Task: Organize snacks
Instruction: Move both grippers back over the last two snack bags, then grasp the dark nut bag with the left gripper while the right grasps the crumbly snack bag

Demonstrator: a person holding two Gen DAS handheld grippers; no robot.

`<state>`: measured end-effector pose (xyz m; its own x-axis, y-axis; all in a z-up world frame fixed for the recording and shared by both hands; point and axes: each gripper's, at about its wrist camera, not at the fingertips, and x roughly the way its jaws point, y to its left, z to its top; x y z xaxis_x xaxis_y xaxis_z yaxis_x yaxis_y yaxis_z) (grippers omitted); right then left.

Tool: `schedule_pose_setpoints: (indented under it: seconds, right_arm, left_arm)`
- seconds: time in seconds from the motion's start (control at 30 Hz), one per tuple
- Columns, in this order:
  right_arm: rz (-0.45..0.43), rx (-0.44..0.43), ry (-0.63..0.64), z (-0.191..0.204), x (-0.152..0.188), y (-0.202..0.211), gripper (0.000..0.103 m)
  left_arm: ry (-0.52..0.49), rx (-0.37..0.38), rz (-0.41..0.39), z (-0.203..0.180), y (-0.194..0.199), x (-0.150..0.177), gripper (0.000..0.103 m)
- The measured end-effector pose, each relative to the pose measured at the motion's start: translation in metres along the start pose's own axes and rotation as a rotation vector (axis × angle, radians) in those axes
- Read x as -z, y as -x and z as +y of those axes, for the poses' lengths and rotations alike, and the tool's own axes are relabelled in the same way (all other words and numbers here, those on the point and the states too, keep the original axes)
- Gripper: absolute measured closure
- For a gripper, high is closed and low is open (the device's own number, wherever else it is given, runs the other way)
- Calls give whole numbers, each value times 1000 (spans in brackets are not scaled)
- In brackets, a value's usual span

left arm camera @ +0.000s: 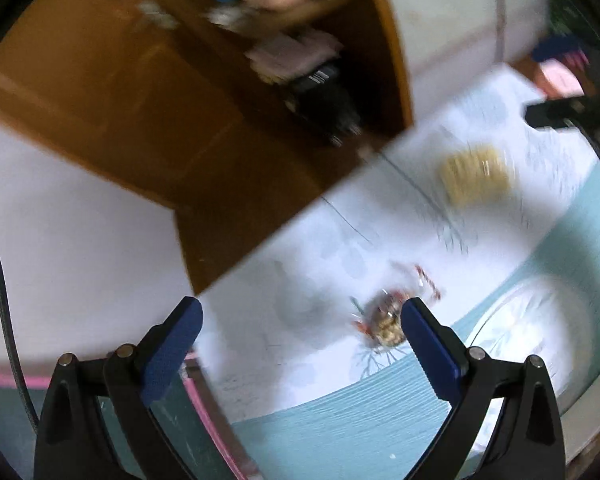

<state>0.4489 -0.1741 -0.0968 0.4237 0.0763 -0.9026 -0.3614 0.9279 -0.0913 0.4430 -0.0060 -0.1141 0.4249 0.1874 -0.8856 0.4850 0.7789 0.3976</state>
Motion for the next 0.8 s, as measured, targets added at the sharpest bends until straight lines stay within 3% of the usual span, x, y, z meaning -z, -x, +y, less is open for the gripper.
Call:
schedule_pose_setpoints:
  seconds: [0.1,0.27,0.5,0.63,0.73,0.8]
  right_arm:
    - [70,-31,88,13,12,-48,32]
    - [84,-42,140,20,11,-89,32]
    - [53,-156,104,19,-1,-107,32]
    - [135,-200,110,26,7,-123,32]
    - [121,-177,125,30,12,-129,32]
    - [108,-166,115,33,17,-128,33]
  left_arm:
    - [-76,55,30,-22,-38,10,4]
    - [-120,112,51,-42,-77,16,4]
    - [-47,179,66,-37,-103,11,11]
    - [-38,201,50,-37,-107,13,14]
    - [-13,238,46,-33,-107,19,23]
    - [7,276,49,-32,-105,21,41]
